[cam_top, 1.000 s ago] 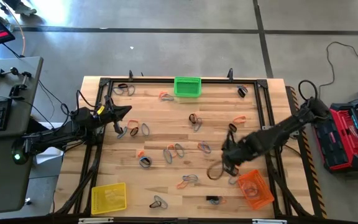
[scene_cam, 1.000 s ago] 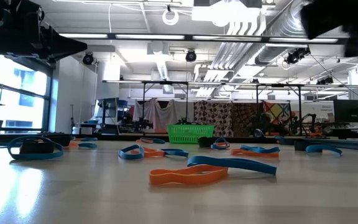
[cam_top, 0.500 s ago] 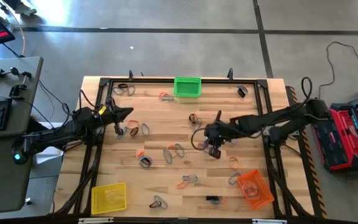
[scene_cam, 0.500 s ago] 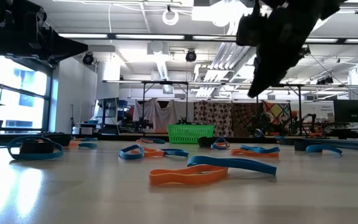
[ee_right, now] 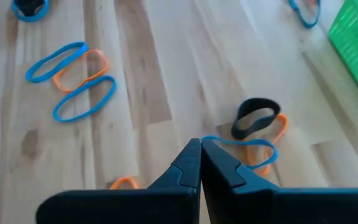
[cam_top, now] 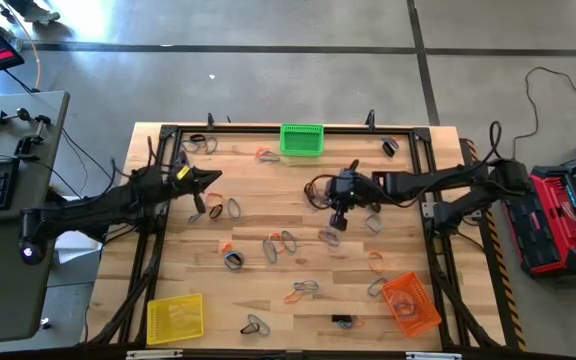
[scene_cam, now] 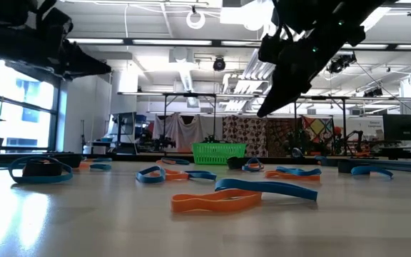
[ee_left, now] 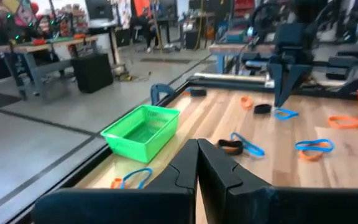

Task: Sort rubber bands into baskets
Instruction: Put the orange rubber band into the yellow bin

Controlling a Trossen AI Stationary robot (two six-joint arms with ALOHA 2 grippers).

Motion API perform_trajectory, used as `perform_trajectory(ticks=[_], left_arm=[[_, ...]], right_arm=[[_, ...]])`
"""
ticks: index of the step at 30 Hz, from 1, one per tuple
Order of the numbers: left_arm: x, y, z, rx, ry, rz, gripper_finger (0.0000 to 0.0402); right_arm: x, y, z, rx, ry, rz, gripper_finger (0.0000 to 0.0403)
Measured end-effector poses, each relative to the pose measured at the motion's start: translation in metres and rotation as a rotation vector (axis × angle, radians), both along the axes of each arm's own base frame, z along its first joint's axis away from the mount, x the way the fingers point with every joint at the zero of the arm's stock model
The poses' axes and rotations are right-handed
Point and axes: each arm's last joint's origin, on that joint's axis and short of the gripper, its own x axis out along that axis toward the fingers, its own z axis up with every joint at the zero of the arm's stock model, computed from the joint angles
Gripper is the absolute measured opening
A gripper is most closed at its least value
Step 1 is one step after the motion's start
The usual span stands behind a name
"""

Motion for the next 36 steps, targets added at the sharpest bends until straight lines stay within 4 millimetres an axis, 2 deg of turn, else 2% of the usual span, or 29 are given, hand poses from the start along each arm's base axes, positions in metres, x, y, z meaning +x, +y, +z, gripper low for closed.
perform_trajectory(ticks=[7,14,19,27,36], left_arm=[[0.018,0.016,0.013,-0.048,0.144,0.043,0.0],[0.041,0.041,0.014,-0.132,0.273,0.076,0.0],[0.056,0.068,0.015,-0.201,0.338,0.108,0.0],[0.088,0.122,0.018,-0.237,0.438,0.047,0.0],[0.124,0.173,0.003,-0.29,0.685,-0.056,0.0]], right_arm=[[0.0,-0.006,0.0,-0.026,0.002,0.007,0.0],[0.001,-0.006,0.001,-0.042,-0.008,0.022,0.0],[0.001,-0.006,0.002,-0.043,-0.018,0.022,0.0],[0.001,-0.006,0.002,-0.044,-0.019,0.022,0.0],[0.001,-0.006,0.002,-0.044,-0.018,0.021,0.0]])
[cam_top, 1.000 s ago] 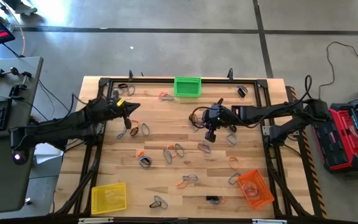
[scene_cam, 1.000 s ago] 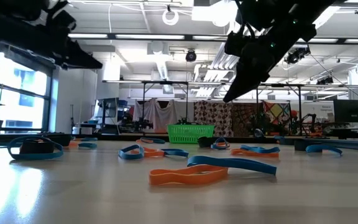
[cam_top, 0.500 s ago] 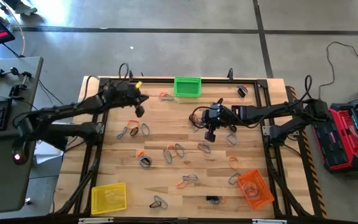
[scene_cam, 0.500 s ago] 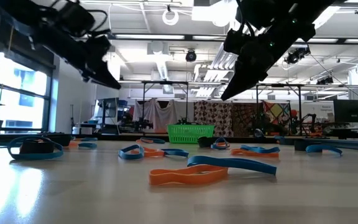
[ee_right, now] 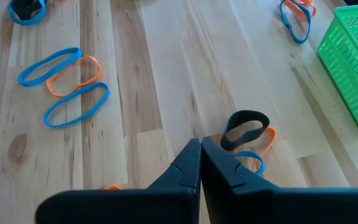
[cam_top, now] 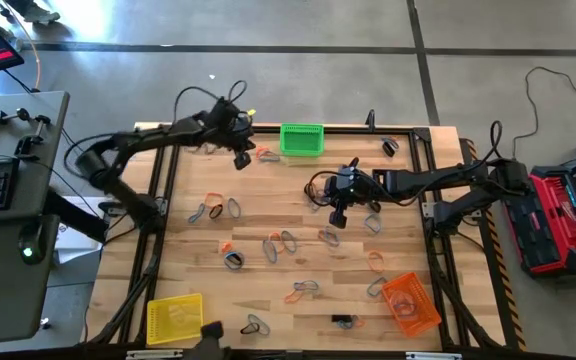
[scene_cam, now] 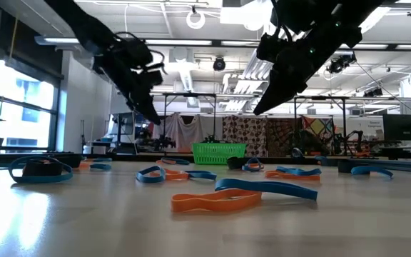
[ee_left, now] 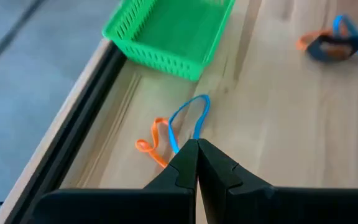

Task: Sort rubber bands into baskets
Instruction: Put the orange rubber band into the yellow bin

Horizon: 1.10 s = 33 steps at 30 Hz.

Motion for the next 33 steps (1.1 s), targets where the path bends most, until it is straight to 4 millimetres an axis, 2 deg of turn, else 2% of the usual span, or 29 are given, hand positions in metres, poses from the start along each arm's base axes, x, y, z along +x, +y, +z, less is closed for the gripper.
perform_trajectory(ticks=[8,12,18,26,33], left_arm=[[0.028,0.027,-0.017,-0.047,0.139,-0.037,0.0],[0.035,0.035,-0.029,-0.082,0.234,-0.053,0.0002],[0.041,0.047,-0.044,-0.015,0.359,0.01,0.0028],[0.045,0.05,-0.057,-0.027,0.373,0.017,0.0089],[0.049,0.054,-0.058,-0.002,0.335,0.038,0.0106]], right_arm=[[0.0,0.0,0.0,0.0,0.001,0.0,0.0],[0.0,0.0,0.0,0.0,0.001,0.0,0.0],[0.0,0.0,0.0,-0.001,0.001,0.0,0.0],[0.0,0.0,0.0,-0.001,0.001,0.0,0.0],[0.0,0.0,0.0,-0.001,0.0,0.0,0.0]])
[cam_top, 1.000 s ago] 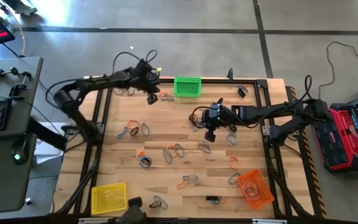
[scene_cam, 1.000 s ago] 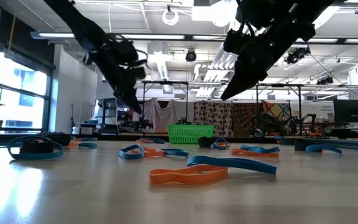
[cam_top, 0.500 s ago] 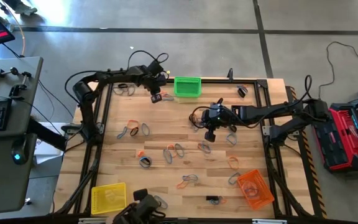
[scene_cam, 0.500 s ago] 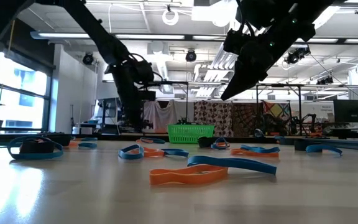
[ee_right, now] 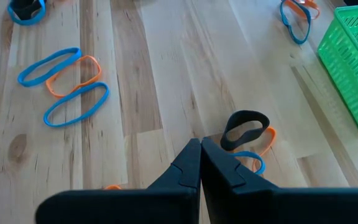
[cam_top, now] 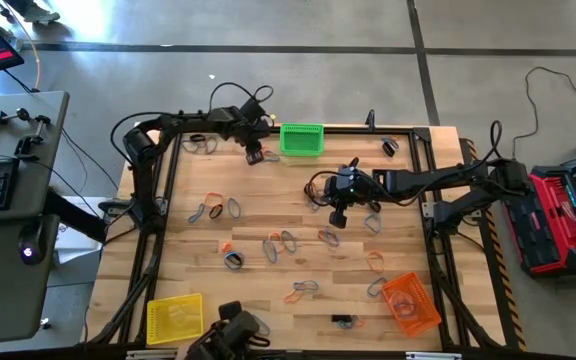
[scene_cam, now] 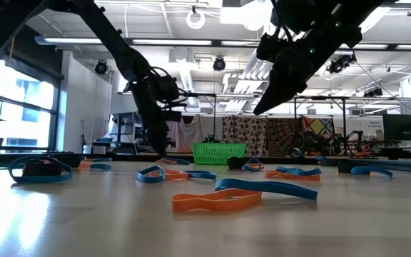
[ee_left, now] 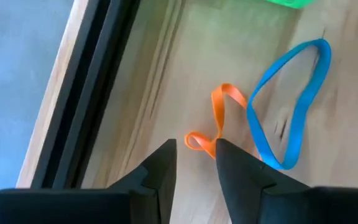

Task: Sort rubber bands into baskets
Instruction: Put the orange rubber band into the yellow bin

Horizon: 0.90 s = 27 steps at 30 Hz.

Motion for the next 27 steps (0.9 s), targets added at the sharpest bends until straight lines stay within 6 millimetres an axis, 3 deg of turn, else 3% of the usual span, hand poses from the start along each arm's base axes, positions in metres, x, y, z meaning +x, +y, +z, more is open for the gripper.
perform_trajectory(ticks=[21,27], left_arm=[[0.012,-0.009,0.001,0.027,-0.026,-0.119,0.0106],[0.013,-0.004,-0.012,0.043,0.008,-0.102,0.0106]], right_arm=[[0.0,0.0,0.0,0.0,0.0,0.0,0.0],[0.0,0.0,0.0,0.0,0.0,0.001,0.0]])
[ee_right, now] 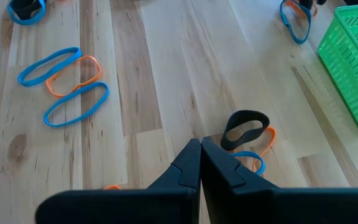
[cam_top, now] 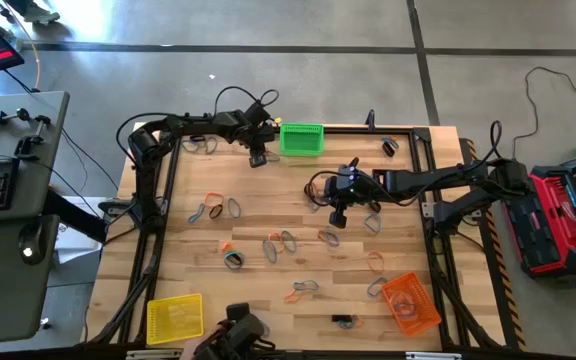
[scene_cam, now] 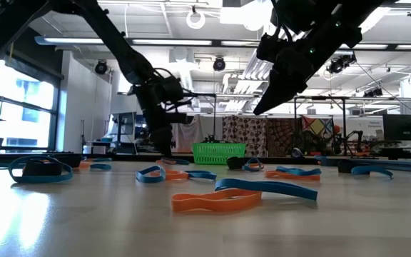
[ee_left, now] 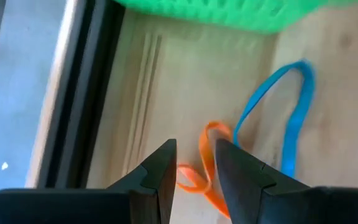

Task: Sort rubber bands into baskets
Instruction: Put the orange rubber band into the yellow bin

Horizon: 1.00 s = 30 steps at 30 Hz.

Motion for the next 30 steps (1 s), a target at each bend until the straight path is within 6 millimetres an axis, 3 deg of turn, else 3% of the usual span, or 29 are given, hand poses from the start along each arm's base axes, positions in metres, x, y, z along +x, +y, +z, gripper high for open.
perform_trajectory(ticks=[8,14,18,30], left_arm=[[0.001,0.0,-0.004,0.018,0.023,0.008,0.0101],[0.001,0.001,0.006,0.038,0.039,0.022,0.0049],[0.002,0.002,0.019,0.057,0.014,0.025,0.0006],[-0.014,-0.012,0.08,0.112,-0.059,0.044,0.0001]], right_arm=[[0.0,0.0,0.0,0.0,0.0,0.0,0.0],[0.0,0.0,0.0,0.0,0.0,0.0,0.0],[0.0,0.0,0.0,0.0,0.0,0.0,0.0],[0.002,0.0,0.002,-0.009,-0.028,0.006,0.0]])
